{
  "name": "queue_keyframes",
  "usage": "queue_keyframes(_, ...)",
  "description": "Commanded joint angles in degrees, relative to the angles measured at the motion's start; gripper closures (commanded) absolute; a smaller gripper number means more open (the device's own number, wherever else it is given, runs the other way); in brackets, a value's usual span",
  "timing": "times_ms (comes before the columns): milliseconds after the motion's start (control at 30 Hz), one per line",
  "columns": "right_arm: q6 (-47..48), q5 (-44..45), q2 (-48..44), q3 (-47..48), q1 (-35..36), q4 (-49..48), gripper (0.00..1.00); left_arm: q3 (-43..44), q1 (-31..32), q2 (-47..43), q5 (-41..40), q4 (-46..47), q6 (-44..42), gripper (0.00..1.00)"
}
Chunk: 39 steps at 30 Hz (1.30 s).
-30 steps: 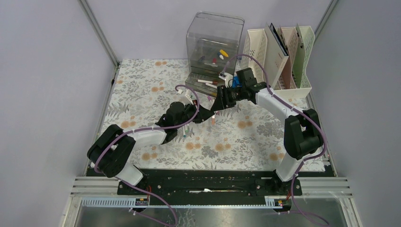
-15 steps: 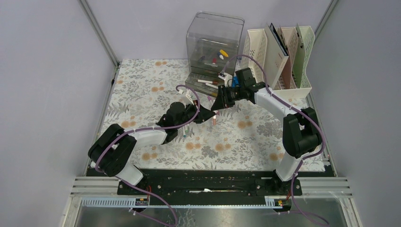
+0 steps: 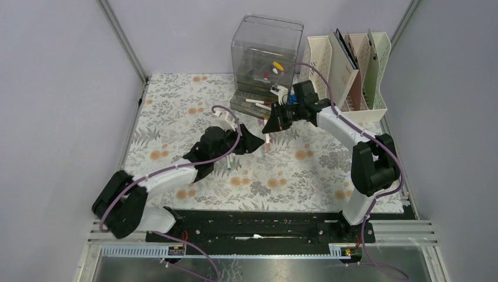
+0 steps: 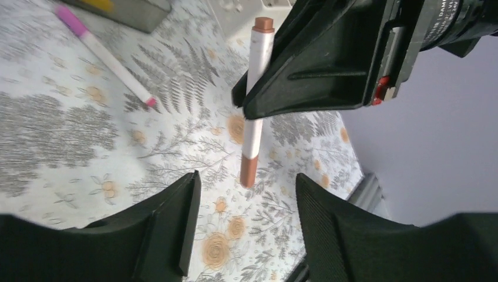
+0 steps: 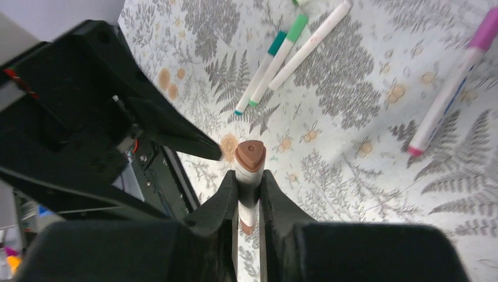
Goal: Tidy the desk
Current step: Place the stationery in the drawer.
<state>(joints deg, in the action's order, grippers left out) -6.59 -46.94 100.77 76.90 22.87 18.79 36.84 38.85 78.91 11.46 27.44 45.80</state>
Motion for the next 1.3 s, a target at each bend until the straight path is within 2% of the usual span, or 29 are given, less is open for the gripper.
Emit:
queue_keyframes(0, 7.07, 2.21, 0.31, 6.29, -0.16, 1.52, 0.97, 1.32, -0.22, -10.11, -11.53, -13.28, -8.52, 0.32)
queue_keyframes(100, 11.78, 4.43, 1.94, 10.40, 0.10, 3.94, 0.97, 1.63, -0.44, -15.48, -20.36, -21.39, -13.53, 0.19)
queue_keyframes(167, 15.42, 5.43, 3.55, 13.37, 0.59, 6.34, 0.97, 0.80, -0.81, -18.97, -25.21, -24.13, -15.14, 0.03)
queue_keyframes(200, 17.12, 6.24, 4.63, 15.10, 0.90, 7.68, 0.96, 0.11, -1.14, -20.57, -27.33, -24.97, -15.78, 0.02)
queue_keyframes(333, 21.52, 8.49, 9.83, 23.27, 1.78, 13.29, 0.96, -2.73, -4.16, -25.52, -31.41, -27.32, -15.77, 0.01)
queue_keyframes(500, 23.78, 11.77, 15.00, 31.67, 3.01, 15.49, 0.96, -4.44, -8.75, -28.18, -27.20, -28.72, -15.82, 0.01)
queue_keyframes(800, 29.31, 20.34, 22.74, 44.79, 3.93, 15.75, 0.96, -3.74, -10.70, -27.49, -25.91, -32.74, -15.91, 0.01)
queue_keyframes(1167, 32.02, 25.58, 27.89, 49.64, 3.93, 14.94, 0.96, -5.91, -10.81, -30.15, -28.25, -35.32, -10.99, 0.01)
queue_keyframes(1267, 31.48, 29.95, 29.08, 50.04, 4.01, 12.95, 0.95, -6.64, -10.81, -30.96, -28.27, -35.13, -9.15, 0.01)
